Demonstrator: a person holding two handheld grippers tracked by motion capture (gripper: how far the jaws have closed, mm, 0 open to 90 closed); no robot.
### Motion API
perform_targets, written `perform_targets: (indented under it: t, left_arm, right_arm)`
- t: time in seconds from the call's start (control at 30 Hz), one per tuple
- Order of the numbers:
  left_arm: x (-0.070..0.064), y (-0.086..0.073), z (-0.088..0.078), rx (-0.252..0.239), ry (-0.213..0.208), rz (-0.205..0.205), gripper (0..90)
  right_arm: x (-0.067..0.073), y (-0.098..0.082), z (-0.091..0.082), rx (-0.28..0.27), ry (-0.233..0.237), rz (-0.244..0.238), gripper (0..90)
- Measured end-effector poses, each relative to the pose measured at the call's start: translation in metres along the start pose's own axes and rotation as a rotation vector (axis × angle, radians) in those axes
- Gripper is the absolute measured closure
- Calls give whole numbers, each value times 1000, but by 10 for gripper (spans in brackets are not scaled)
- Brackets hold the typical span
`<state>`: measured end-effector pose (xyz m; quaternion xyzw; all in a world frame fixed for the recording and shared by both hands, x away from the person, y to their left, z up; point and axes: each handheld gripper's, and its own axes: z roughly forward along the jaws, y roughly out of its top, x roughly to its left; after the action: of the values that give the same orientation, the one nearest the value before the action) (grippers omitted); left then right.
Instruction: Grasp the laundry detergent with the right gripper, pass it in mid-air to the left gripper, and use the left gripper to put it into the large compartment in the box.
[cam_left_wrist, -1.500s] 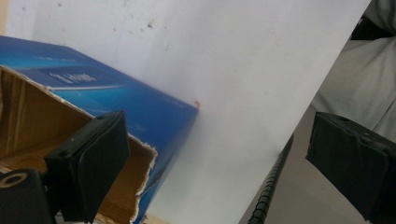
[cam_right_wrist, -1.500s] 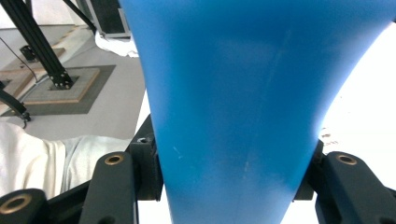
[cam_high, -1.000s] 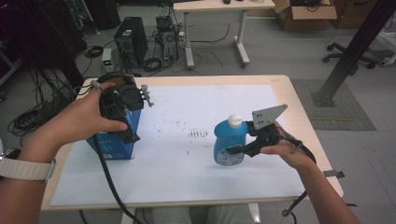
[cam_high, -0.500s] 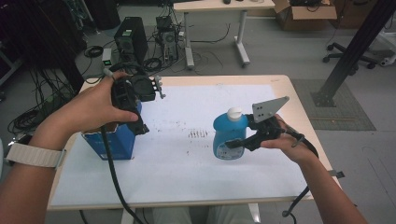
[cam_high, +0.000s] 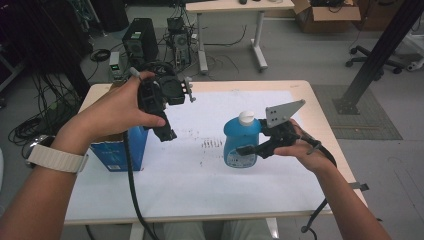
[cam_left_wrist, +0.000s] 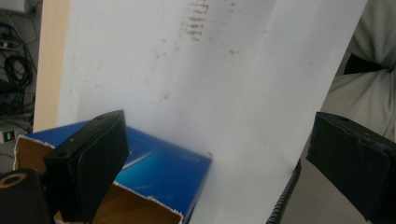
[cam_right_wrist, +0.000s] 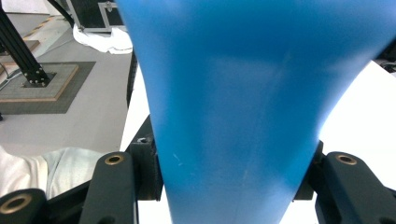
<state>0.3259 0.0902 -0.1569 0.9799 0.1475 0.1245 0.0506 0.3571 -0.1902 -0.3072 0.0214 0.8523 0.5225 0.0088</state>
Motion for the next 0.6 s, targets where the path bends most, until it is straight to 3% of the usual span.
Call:
perform_targets:
  t: [0.6]
  left_arm:
    - [-8,29,6,1,-34,97,50]
  right_arm:
    - [-2,19,22,-13,35,-47,441]
